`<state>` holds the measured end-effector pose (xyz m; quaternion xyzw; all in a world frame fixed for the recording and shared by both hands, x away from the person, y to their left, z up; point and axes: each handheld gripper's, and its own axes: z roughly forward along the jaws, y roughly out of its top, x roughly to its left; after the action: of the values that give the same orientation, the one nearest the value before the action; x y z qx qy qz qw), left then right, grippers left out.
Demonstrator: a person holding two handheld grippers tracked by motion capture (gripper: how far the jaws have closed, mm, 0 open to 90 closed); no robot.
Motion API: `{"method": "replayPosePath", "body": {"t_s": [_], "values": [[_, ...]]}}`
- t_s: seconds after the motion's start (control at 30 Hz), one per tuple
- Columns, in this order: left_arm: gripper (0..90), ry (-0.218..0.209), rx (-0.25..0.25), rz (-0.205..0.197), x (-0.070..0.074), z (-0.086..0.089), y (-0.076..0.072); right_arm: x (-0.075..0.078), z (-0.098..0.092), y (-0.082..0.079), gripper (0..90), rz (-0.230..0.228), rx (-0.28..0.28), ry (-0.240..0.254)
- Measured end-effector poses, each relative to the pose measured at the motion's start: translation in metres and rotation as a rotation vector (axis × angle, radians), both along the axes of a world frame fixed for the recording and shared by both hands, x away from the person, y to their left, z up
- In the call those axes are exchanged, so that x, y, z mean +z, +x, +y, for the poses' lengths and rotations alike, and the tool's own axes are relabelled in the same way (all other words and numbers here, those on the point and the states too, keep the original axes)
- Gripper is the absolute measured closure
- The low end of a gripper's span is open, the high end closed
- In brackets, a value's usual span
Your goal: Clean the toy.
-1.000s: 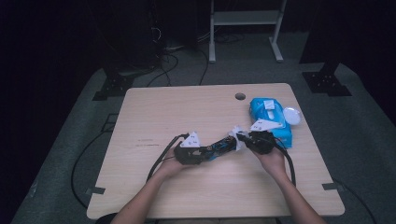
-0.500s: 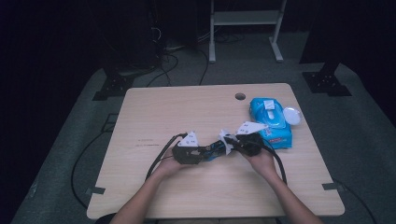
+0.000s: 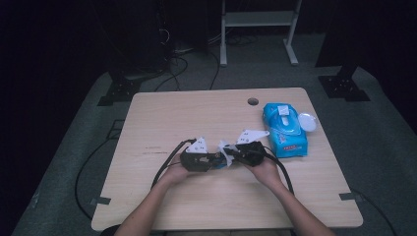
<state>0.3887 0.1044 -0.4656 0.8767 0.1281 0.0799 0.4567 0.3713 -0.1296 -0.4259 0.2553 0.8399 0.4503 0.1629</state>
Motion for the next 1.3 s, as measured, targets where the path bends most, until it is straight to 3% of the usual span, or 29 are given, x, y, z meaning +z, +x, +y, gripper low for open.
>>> {"method": "replayPosePath", "body": {"t_s": [0.2,0.27,0.37,0.5,0.57,0.8,1.03,1.3], "values": [[67.3,-0.011,0.018,0.009,0.0,0.006,0.004,0.002,-0.035,0.014,83.6,0.035,-0.11,0.014],[67.1,-0.014,0.025,0.011,-0.001,0.007,0.006,0.001,-0.043,0.015,83.6,0.047,-0.12,0.026],[66.6,-0.025,0.039,0.015,-0.001,0.007,0.007,0.0,-0.041,0.012,83.6,0.038,-0.124,0.025],[66.4,-0.03,0.045,0.017,-0.001,0.007,0.009,-0.001,-0.022,0.009,83.6,0.04,-0.067,0.024],[66.5,-0.027,0.048,0.009,-0.001,0.008,0.008,-0.002,-0.013,0.008,83.5,0.02,-0.049,0.001],[66.9,-0.032,0.046,0.016,-0.002,0.011,0.009,0.001,-0.041,0.017,83.5,0.041,-0.137,0.024],[59.0,-0.062,0.058,0.062,0.001,0.013,0.011,-0.004,-0.041,0.01,83.5,0.012,-0.13,0.038],[52.3,-0.06,0.043,0.09,0.002,0.011,0.008,-0.006,-0.045,-0.001,83.5,-0.008,-0.112,0.035]]}}
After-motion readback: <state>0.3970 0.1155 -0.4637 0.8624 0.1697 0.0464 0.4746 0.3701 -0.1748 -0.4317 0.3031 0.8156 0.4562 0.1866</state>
